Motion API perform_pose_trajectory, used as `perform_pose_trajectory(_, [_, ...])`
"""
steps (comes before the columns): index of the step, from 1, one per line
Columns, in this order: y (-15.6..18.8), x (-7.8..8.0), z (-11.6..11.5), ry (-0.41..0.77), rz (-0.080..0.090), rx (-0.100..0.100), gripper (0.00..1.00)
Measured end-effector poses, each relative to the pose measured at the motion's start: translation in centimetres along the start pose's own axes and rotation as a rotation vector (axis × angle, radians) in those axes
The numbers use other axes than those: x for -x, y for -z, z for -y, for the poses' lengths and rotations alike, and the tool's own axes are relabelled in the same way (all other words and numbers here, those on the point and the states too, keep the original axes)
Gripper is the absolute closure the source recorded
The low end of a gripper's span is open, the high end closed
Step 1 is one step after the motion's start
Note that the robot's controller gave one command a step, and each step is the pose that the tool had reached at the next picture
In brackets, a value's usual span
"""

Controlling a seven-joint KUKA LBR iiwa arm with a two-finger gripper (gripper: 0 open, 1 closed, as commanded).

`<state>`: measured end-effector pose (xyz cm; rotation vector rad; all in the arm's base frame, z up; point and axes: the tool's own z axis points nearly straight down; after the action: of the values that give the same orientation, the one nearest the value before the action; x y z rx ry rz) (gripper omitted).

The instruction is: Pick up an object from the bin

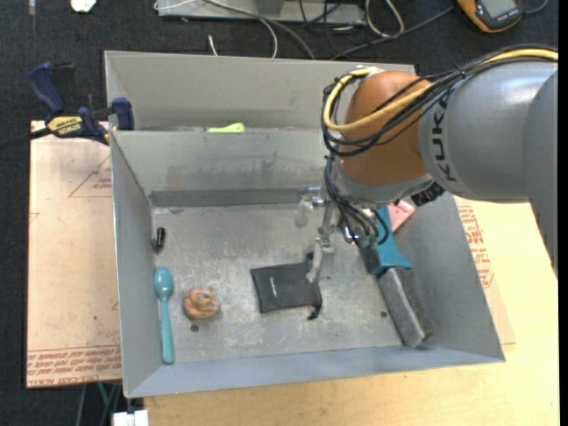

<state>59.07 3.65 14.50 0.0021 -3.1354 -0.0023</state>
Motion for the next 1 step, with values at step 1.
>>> perform_pose_trajectory(1, [0.49, 0.14, 0.01, -0.001, 0.007, 0.000, 0.00])
